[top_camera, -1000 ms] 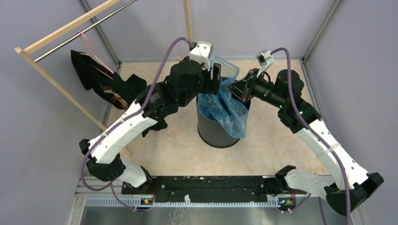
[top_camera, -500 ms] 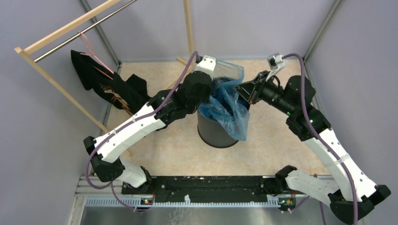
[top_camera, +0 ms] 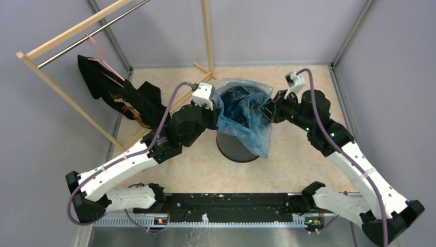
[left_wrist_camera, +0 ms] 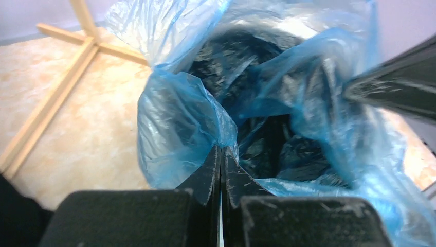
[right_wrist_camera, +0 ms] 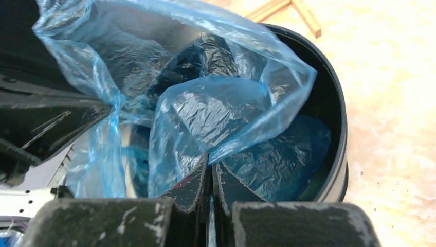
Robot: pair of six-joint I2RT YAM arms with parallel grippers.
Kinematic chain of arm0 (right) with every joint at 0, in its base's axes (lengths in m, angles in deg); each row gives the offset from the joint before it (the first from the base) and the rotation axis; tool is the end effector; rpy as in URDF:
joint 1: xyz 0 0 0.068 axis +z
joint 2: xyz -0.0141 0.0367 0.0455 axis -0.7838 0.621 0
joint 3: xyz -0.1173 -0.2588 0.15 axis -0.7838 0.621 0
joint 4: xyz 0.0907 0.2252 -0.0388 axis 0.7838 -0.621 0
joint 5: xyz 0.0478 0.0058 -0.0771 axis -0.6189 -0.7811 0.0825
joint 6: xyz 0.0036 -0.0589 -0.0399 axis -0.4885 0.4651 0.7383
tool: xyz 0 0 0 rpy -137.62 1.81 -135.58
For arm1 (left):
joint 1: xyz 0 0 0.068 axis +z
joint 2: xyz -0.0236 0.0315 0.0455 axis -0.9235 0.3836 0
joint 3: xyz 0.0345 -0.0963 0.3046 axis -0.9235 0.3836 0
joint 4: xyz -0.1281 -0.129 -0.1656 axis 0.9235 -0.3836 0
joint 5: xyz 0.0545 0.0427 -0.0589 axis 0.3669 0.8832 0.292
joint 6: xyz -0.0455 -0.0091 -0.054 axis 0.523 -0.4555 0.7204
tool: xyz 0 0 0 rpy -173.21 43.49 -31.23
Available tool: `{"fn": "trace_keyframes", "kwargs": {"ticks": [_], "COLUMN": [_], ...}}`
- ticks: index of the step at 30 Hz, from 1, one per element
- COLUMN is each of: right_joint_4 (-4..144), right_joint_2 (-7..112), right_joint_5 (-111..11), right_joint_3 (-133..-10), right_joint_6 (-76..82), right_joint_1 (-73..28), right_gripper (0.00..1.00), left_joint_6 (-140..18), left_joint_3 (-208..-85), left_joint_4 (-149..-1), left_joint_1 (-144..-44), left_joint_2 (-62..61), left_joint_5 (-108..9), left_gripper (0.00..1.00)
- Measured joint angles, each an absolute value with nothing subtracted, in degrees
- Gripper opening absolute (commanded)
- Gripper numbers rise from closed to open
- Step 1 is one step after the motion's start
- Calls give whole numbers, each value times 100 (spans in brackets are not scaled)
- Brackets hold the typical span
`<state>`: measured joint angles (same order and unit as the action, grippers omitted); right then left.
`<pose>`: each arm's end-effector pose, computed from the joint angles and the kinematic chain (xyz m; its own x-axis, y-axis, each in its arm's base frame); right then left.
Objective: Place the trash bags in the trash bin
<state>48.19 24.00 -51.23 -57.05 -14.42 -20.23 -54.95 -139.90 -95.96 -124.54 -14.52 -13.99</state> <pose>0.1436 0.0983 0.4263 -0.4454 0.2014 -0.8724 -0.5068 0.7466 0.4311 0.1395 -0.1666 0.4344 -0.2809 -0.0518 -0.9584 0.4439 0.8783 -0.1776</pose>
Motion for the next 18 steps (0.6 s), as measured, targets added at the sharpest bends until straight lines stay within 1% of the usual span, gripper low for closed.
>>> {"fn": "trace_keyframes", "kwargs": {"ticks": [5,9,12,18], "right_joint_4": [4854,4813,4719,4507], "right_joint_2": [3189,3733,3781,3652], "right_joint_5": [-5123,-5158,-5226,-5263], "right_joint_3": [-5807,-5956,-5969,-6072], "right_joint_6": [-1493,-1484,-1501,-1584], "right_joint_1": [-2023,-2023,-2023,-2113], "right_gripper": [0,0,0,0], "left_joint_6": [-5381,-5263,-5099,-4798], "left_joint_3": [-14092,-14803,-15283,-15214], "left_joint_4": [-9115,-9201,-9192,-9087], "left_joint_1": [-12450,-12450,-12437,-12345], "left_joint_2": [-903,-97,485,1151], "left_joint_5": [-1961,-2319,-2525,-2896], "left_gripper": [0,0,0,0]}}
